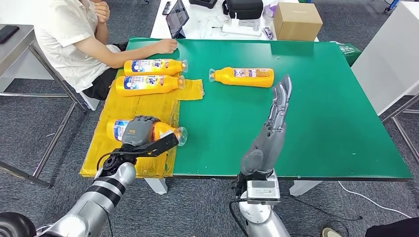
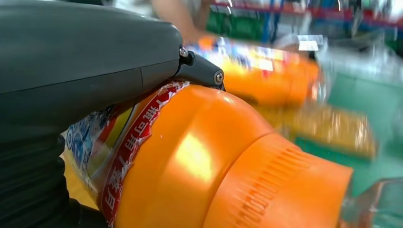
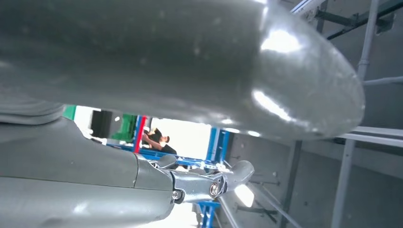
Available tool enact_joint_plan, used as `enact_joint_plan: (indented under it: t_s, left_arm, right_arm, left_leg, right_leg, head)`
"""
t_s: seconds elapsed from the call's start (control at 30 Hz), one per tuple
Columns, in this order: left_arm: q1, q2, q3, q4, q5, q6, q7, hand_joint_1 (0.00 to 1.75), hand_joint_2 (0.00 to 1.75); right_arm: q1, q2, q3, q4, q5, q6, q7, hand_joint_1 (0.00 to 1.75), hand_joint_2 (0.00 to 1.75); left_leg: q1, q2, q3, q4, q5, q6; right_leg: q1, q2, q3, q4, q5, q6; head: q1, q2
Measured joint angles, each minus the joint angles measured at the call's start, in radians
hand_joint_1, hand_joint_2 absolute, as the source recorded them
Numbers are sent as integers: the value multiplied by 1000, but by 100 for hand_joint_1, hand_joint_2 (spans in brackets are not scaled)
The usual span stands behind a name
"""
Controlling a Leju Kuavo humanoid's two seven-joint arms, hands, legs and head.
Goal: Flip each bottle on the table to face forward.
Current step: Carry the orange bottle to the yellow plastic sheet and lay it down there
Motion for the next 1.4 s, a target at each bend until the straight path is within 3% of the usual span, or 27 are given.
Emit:
enact_joint_plan:
  t_s: [0.07,0.13,0.2,0.23,0.27,0.3,0.37,0.43,0.67,1.17,1.4]
  left_arm:
    - [-23,0,-13,30,6,-48,9,175,175]
    - [-53,0,-24,63,12,-83,19,112,175]
    - [-90,-1,-35,102,24,-115,31,65,175]
    - [-106,-2,-40,121,30,-130,37,78,175]
    - [-121,-2,-43,137,35,-144,43,75,175]
    - [-134,-4,-47,153,37,-159,49,65,175]
    - [-156,-9,-60,182,37,-195,60,21,175]
    - [-173,-18,-72,208,47,-231,65,0,175]
    - [-180,-56,-82,257,95,-263,57,0,175]
    - [-163,-75,-138,263,92,-263,-14,0,175]
    - [-30,-81,-165,79,163,-91,-80,0,175]
  right_arm:
    - [-1,-6,0,1,-24,0,0,0,0]
    - [-3,-11,0,5,-46,0,0,0,0]
    - [-7,-17,1,11,-69,0,0,0,0]
    - [-8,-19,1,14,-80,0,0,0,0]
    - [-9,-22,1,17,-90,1,0,0,0]
    - [-9,-24,2,21,-99,1,0,0,0]
    - [-9,-28,2,27,-120,1,0,0,0]
    - [-10,-31,3,34,-141,1,0,0,0]
    - [-10,-39,18,61,-160,1,0,0,0]
    - [-3,-47,17,86,-154,1,0,0,0]
    - [29,-53,9,86,-124,1,0,0,0]
  left_leg:
    - [0,0,0,0,0,0]
    - [0,0,0,0,0,0]
    - [0,0,0,0,0,0]
    - [0,0,0,0,0,0]
    - [0,-1,0,0,0,0]
    - [0,-1,1,0,0,0]
    - [0,-1,1,0,0,0]
    - [0,-1,1,0,0,0]
    - [0,-1,0,0,0,0]
    - [0,-1,0,0,0,0]
    - [0,-1,0,0,0,0]
  right_leg:
    - [0,0,0,0,0,0]
    - [0,0,0,0,0,0]
    - [0,0,1,0,0,0]
    - [0,0,1,0,0,0]
    - [0,0,1,0,0,0]
    - [0,0,1,0,0,0]
    - [0,0,1,0,0,0]
    - [0,0,1,0,0,0]
    - [0,0,0,0,0,0]
    - [0,0,1,0,0,0]
    - [0,0,0,0,0,0]
  head:
    - [0,0]
    - [0,0]
    - [0,0]
    - [0,0]
    - [0,0]
    - [0,0]
    - [0,0]
    - [0,0]
    - [0,0]
    - [0,0]
    - [0,0]
